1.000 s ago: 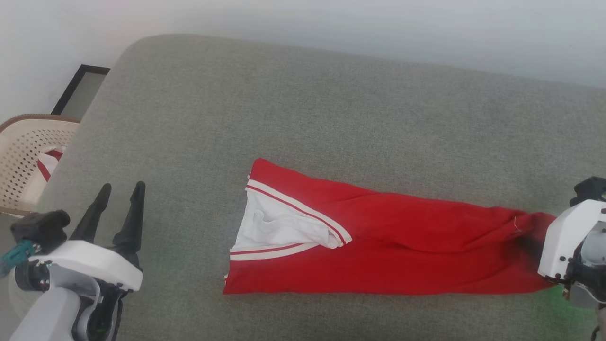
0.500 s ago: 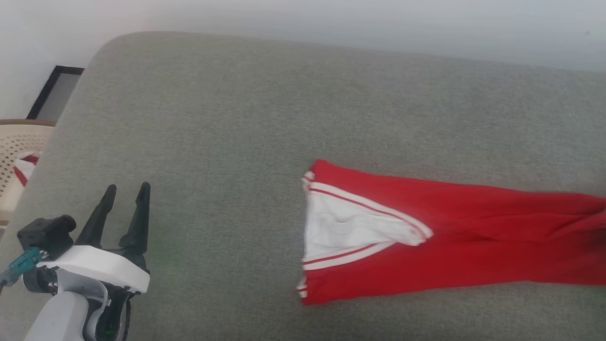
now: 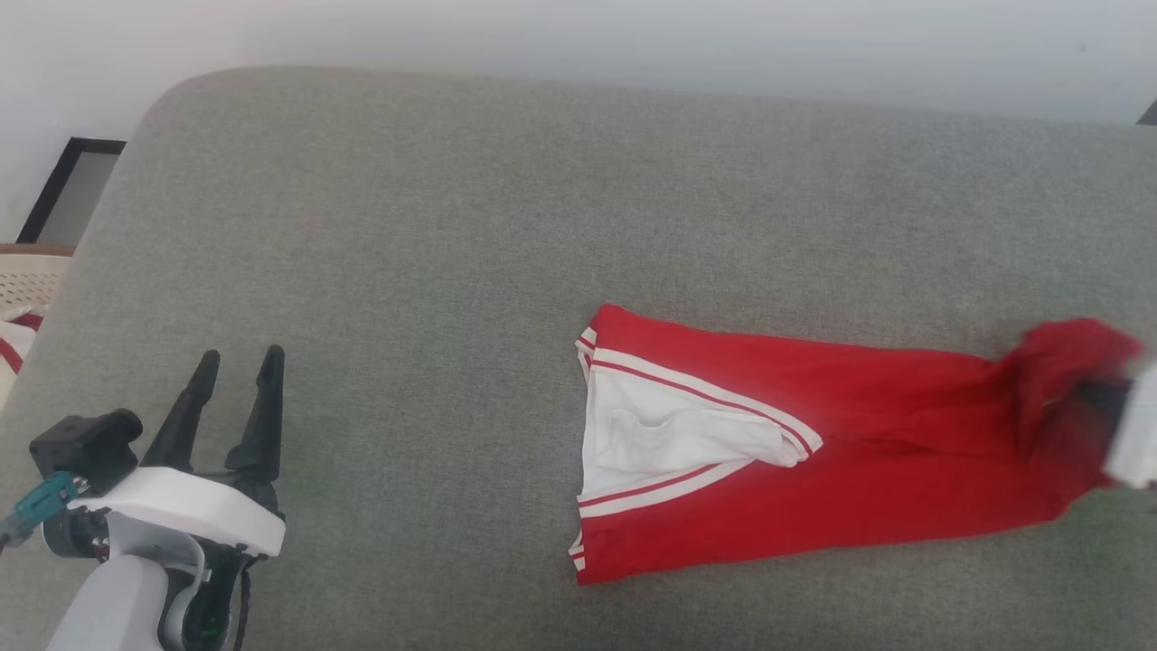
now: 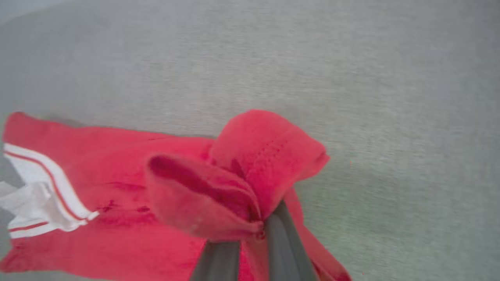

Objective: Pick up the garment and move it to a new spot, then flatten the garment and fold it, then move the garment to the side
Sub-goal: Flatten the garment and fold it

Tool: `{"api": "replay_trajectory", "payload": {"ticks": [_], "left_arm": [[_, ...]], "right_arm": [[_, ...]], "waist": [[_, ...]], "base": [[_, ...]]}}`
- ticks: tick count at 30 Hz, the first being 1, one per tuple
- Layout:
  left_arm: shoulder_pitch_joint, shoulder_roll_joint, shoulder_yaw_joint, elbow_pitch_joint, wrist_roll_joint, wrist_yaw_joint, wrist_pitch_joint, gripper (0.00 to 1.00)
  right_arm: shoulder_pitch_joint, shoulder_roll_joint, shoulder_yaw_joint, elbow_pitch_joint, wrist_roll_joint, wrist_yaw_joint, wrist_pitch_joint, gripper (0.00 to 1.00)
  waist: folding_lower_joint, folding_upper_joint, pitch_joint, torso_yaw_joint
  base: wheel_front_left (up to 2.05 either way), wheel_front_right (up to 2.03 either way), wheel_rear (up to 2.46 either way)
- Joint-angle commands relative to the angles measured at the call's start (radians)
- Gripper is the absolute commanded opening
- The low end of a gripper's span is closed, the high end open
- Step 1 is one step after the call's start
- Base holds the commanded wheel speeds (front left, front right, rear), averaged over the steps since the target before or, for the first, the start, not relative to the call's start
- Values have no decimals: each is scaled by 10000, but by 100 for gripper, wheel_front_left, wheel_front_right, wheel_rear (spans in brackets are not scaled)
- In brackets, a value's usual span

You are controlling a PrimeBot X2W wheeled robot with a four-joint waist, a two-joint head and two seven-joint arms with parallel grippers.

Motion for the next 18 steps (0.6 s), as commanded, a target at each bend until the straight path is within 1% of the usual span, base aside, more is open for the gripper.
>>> {"api": "replay_trajectory", "payload": {"ticks": [1,5,9,13,16,18], "left_arm": [[-26,11,-8,-5,-1,-25,-40,100],[-95,4,-213,-6,-44,-30,-40,100],[-310,-33,-596,39,-102,-31,-40,100],[-573,-31,-977,140,-217,-31,-40,100],[-814,-60,-1241,245,-318,-31,-40,100],[-932,-78,-1400,313,-344,-27,-40,100]], "right_arm": [[99,155,241,-435,157,1,89,0],[172,660,1099,-1452,332,1,295,0],[1,1232,1966,-1879,229,1,310,0],[-320,1744,2715,-1726,132,1,149,0],[-574,2092,3276,-1340,53,1,-53,0],[-803,2185,3642,-1016,-171,3,-241,0]], "waist": [[0,-1,-33,22],[0,-1,-110,178],[0,-1,-142,499],[0,-1,-143,834],[0,-1,-147,1086],[0,-1,-151,1223]], "base": [[0,0,0],[0,0,0],[0,0,0],[0,0,0],[0,0,0],[0,0,0]]}}
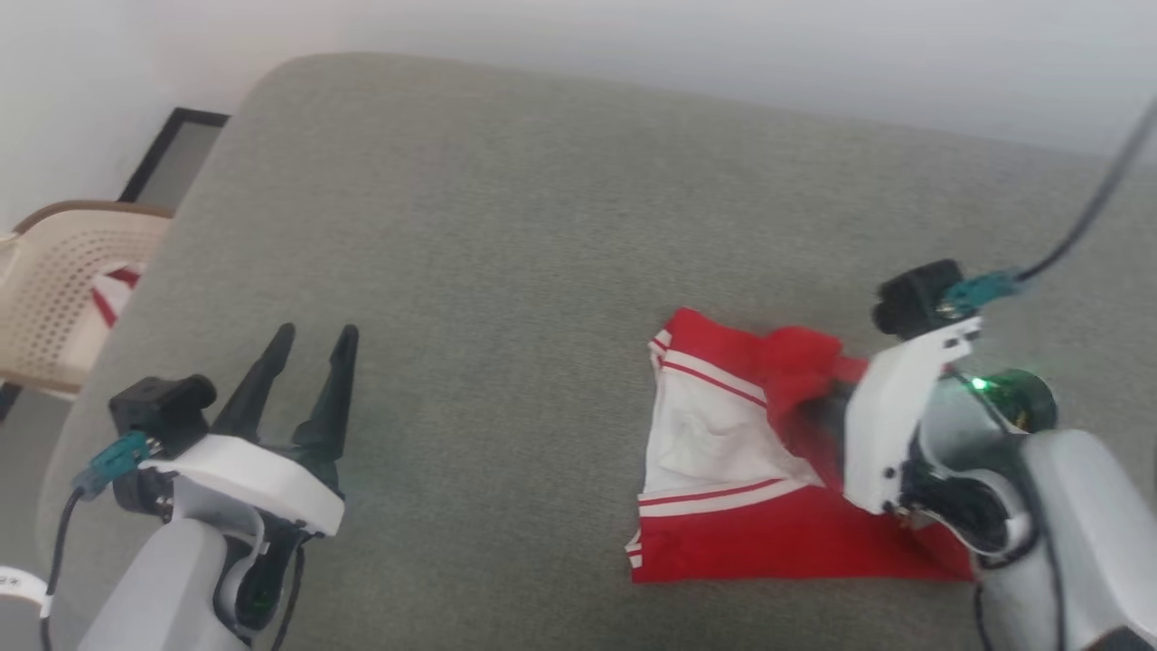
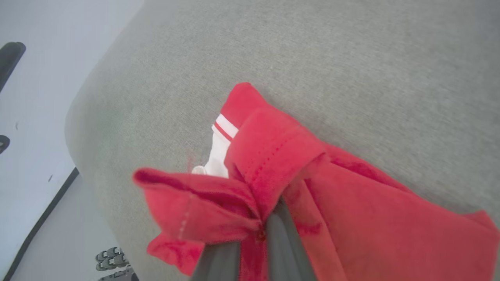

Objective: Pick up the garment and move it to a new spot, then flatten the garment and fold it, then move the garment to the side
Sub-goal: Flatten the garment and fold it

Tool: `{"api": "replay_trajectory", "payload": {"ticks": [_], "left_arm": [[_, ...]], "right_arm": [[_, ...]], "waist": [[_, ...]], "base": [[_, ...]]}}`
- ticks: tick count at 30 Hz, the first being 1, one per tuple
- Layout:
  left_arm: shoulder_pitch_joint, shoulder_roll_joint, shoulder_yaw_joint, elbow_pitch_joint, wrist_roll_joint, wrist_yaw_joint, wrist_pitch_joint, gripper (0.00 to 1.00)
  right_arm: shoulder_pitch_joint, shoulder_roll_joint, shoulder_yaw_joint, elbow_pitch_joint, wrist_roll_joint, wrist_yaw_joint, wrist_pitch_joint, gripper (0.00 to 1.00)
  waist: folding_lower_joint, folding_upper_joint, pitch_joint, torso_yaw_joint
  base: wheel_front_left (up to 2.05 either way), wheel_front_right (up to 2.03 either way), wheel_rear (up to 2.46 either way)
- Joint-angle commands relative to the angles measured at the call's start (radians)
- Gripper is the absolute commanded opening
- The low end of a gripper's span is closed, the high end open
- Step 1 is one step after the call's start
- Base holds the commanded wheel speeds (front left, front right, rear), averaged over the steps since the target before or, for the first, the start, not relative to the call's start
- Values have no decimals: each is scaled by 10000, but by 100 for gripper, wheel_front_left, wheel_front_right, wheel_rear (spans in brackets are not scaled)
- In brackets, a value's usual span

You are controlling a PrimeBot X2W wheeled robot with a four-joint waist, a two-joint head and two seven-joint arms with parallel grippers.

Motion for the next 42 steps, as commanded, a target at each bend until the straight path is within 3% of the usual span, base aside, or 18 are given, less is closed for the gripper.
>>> {"api": "replay_trajectory", "payload": {"ticks": [1,8,10,11,12,16,20,28,42], "left_arm": [[-157,-12,-108,61,-127,-14,-40,100],[-435,8,-374,223,-293,-15,-40,100],[-428,50,-354,255,-351,-15,-40,100],[-403,62,-341,277,-385,-15,-40,100],[-374,77,-319,292,-414,-15,-40,100],[-223,137,-225,331,-496,-15,-40,100],[46,301,-1,307,-606,-15,-40,100],[391,497,249,286,-535,-16,-39,100],[1391,859,899,73,-129,-16,-40,100]], "right_arm": [[-213,11,195,245,-221,-1,-202,0],[-625,304,1100,1678,-614,-1,-842,0],[-761,358,1296,2018,-657,-1,-1080,31],[-840,367,1377,2159,-696,1,-1210,62],[-898,384,1421,2330,-711,-1,-1323,100],[-1024,436,1626,2553,-514,-1,-1478,100],[-1124,92,1848,2028,-163,-1,-1694,100],[-362,-758,851,804,-445,1,-2590,100],[2047,-1142,-1589,333,-2419,1,-6620,100]], "waist": [[0,0,-3,172],[0,0,-28,382],[0,0,-47,351],[0,0,-60,325],[0,0,-79,292],[0,0,-177,135],[0,0,-379,-193],[0,0,-715,-770],[0,0,-1408,-1950]], "base": [[0,0,0],[0,0,0],[0,0,0],[0,0,0],[0,0,0],[0,0,0],[0,0,0],[0,0,0],[0,0,0]]}}
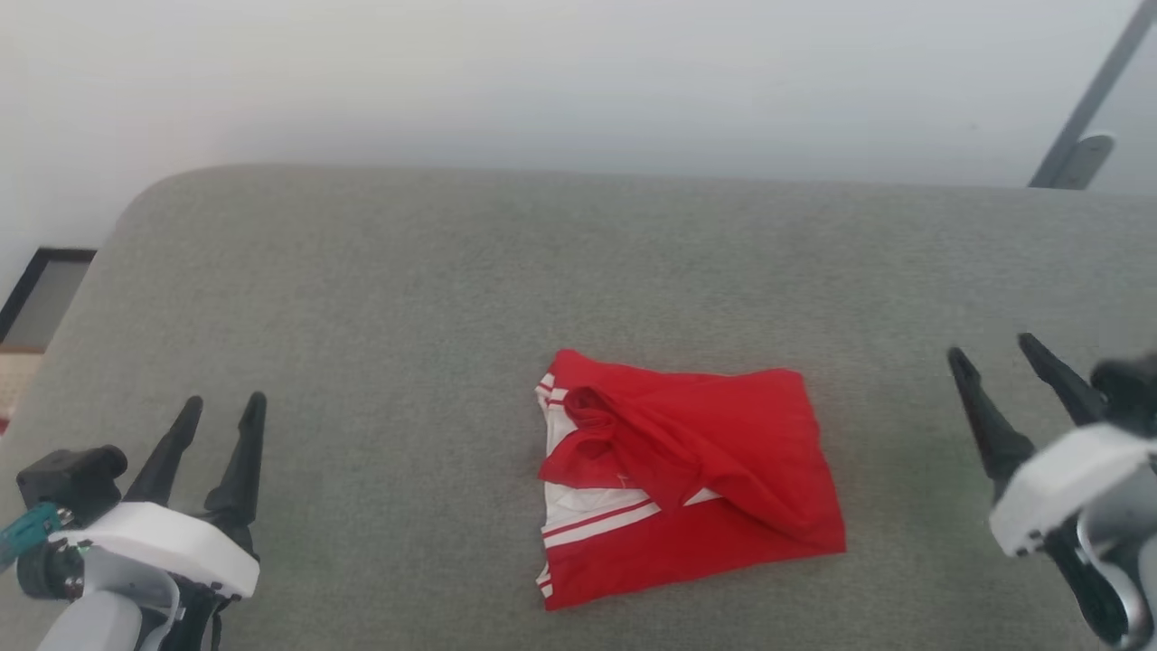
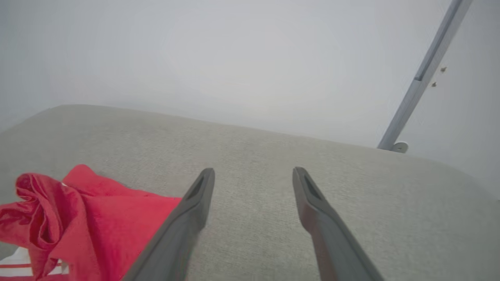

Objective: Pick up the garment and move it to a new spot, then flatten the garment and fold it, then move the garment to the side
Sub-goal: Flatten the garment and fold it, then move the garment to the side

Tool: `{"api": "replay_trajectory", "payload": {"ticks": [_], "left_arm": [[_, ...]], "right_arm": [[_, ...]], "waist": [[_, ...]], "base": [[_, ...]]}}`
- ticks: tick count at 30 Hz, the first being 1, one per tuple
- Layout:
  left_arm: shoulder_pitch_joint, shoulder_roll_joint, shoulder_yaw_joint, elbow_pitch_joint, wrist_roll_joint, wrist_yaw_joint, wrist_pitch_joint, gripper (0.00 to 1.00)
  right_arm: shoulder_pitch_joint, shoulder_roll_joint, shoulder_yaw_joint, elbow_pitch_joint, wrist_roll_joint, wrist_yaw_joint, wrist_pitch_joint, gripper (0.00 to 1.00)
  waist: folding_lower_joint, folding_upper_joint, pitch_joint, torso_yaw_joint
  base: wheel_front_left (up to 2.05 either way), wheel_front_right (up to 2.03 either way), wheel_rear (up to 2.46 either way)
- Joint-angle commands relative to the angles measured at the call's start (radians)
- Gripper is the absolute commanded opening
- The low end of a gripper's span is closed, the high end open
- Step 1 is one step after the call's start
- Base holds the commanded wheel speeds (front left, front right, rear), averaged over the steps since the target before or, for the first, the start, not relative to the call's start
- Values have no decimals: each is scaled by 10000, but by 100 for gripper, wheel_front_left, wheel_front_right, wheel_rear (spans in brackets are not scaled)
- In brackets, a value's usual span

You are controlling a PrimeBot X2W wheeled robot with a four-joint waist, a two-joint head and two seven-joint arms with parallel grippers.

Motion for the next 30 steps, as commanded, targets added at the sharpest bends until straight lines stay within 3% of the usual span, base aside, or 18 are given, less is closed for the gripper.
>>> {"api": "replay_trajectory", "payload": {"ticks": [1,6,13,30], "left_arm": [[233,3,130,-44,94,-16,-40,100],[571,20,295,-149,109,-16,-40,100],[1026,90,529,-286,183,-16,-40,100],[1224,33,653,-484,215,-16,-40,100]], "right_arm": [[339,81,-218,55,-340,1,-586,100],[1014,323,-672,397,-804,-1,-1968,100],[1697,741,-1077,689,-1207,-1,-2981,100],[2153,1156,-1377,762,-1599,-1,-3278,100]], "waist": [[0,0,-207,-233],[0,0,-473,-486],[0,0,-646,-749],[0,0,-683,-801]], "base": [[0,0,0],[0,0,0],[0,0,0],[0,0,0]]}}
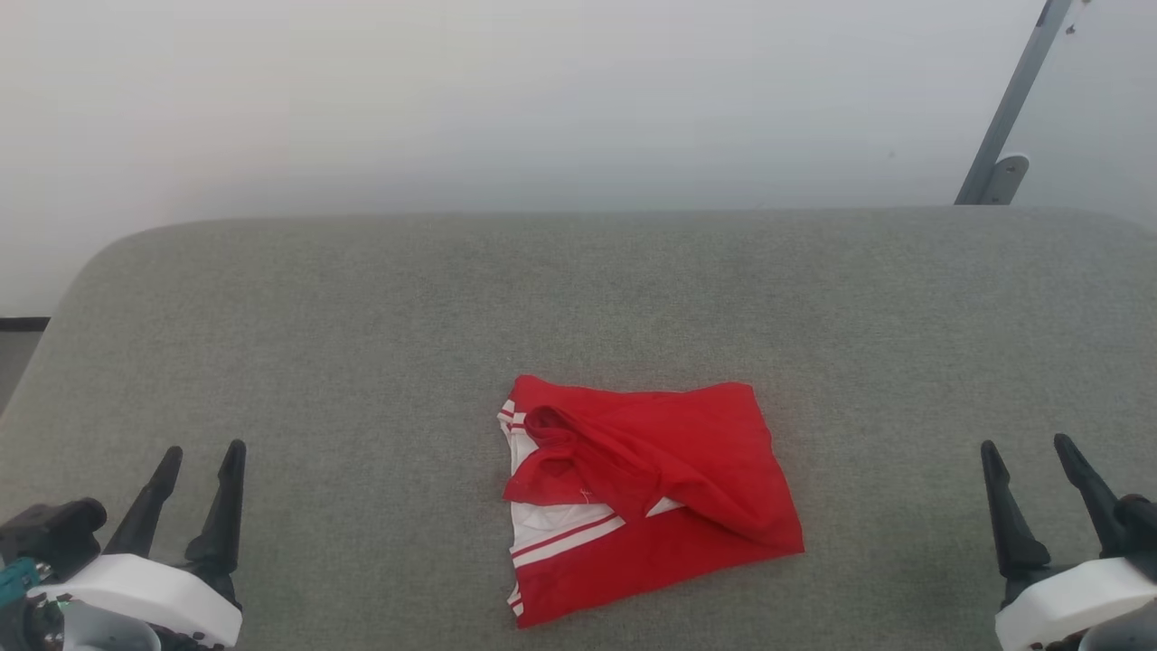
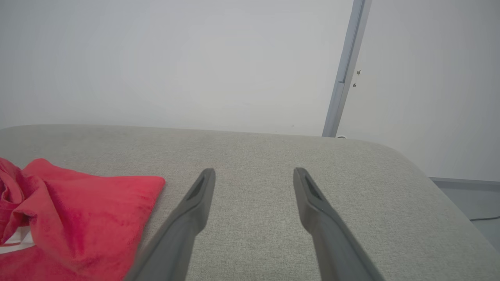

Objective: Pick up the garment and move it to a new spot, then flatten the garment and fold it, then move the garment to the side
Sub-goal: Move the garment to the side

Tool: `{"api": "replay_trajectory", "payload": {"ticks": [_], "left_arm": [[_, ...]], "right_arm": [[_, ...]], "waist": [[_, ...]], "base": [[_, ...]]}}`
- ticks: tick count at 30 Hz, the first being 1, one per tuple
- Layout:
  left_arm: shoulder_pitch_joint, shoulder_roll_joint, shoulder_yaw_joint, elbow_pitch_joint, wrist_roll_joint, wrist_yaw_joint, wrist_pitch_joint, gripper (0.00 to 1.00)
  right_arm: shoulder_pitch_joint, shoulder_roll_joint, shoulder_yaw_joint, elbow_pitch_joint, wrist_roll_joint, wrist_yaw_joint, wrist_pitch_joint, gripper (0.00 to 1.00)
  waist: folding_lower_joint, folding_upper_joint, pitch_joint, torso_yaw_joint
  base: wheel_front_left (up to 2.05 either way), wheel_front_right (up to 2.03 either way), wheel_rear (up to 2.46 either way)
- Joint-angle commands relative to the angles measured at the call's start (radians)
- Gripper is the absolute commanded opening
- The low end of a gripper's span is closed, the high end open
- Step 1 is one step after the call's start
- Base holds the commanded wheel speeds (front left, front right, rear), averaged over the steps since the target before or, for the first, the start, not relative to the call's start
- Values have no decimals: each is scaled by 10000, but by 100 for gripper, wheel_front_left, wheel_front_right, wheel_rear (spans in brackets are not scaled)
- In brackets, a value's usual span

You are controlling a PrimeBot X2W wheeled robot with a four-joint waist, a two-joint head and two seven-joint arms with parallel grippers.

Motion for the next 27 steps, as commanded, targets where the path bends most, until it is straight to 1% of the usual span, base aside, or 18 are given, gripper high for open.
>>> {"api": "replay_trajectory", "payload": {"ticks": [1,6,11,18,27], "left_arm": [[44,-2,11,-19,158,-16,-40,100],[24,-25,-21,-41,153,-16,-40,100],[-205,-55,-221,-93,180,-16,-40,100],[-676,-195,-662,-93,88,-16,-40,100],[-1376,-419,-1252,101,-72,-17,-40,100]], "right_arm": [[85,43,-17,-53,-31,-1,24,100],[161,73,29,-137,-131,-1,105,100],[51,92,251,-159,166,-1,532,100],[-661,-400,1162,-8,1055,1,1992,100],[-1715,-1110,2373,184,2465,1,4443,100]], "waist": [[0,-1,8,13],[0,-1,45,91],[0,-1,232,383],[0,-1,852,1078],[0,-1,1565,1886]], "base": [[0,0,0],[0,0,0],[0,0,0],[0,0,0],[0,0,0]]}}
